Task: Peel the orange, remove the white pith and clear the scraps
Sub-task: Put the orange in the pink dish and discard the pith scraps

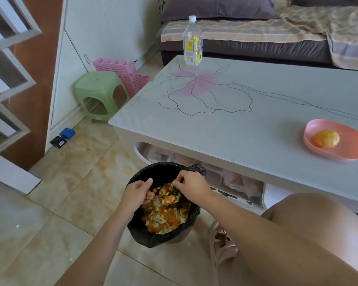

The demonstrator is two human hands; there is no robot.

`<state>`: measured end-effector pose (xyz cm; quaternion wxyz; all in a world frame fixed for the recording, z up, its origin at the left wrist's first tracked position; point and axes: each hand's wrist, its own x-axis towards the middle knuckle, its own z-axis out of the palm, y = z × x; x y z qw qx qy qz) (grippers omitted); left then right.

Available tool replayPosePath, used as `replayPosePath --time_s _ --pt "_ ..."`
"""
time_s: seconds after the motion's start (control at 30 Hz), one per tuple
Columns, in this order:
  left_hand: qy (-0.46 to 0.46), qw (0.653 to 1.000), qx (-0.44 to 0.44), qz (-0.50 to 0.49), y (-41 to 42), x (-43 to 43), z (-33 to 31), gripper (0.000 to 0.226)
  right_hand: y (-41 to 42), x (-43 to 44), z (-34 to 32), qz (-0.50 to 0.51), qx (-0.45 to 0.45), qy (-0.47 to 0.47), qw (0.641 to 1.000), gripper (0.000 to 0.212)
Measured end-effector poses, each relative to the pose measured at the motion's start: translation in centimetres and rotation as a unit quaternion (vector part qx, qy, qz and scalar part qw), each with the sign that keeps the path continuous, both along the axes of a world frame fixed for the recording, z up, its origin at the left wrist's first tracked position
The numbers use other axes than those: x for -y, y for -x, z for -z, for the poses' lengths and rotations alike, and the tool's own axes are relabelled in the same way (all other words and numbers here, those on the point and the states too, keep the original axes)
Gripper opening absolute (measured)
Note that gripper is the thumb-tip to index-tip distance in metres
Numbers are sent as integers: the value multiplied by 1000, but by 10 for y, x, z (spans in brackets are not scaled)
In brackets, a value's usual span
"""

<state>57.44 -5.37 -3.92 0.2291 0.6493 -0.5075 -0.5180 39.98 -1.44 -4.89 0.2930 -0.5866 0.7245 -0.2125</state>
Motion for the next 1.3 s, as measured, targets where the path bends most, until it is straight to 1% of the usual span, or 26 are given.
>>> replayPosePath --time_s 0.13,0.23,0.33,0.43,0.53,0.67,0.73,0.83,0.9,1.03,1.1,1.17,1.23,1.3 --pt "-27 1000 6 -6 -1 1 4 31 -1 -1 0 10 0 -1 1000 23" --pt "-35 999 16 -2 -3 -1 7 25 0 -2 1 12 -1 3 1000 20" --pt "-52 996 51 42 -7 1 11 23 0 -3 3 5 -2 3 1000 16" --pt "-98 987 76 99 -8 -1 10 23 0 -3 4 -5 7 -1 1000 18" --pt "-85 992 65 62 -9 -1 12 11 1 -3 5 -6 28 0 1000 22" --pt "-76 997 19 11 -6 -4 8 21 3 -2 6 20 56 -3 998 23" --pt "-65 998 -4 -3 -7 -5 7 18 4 -2 7 30 65 -6 997 23" --pt "-80 996 -26 -2 -10 -3 7 16 5 -1 8 46 88 -10 995 21" --pt "-93 995 -33 9 -11 -2 6 24 6 -1 8 50 97 -15 994 20" --pt "-114 991 -55 46 -12 -2 6 60 6 -1 8 51 114 -20 992 21" --pt "-109 991 -52 55 -12 -1 8 65 6 -1 8 47 115 -20 992 23" --pt "-96 993 -46 55 -11 -2 7 58 7 -2 8 53 129 -24 990 25" --pt "-85 994 -53 41 -10 -4 5 44 8 -1 7 71 170 -27 983 25" --pt "-77 994 -72 13 -7 -5 3 30 9 0 5 89 199 -33 975 18"
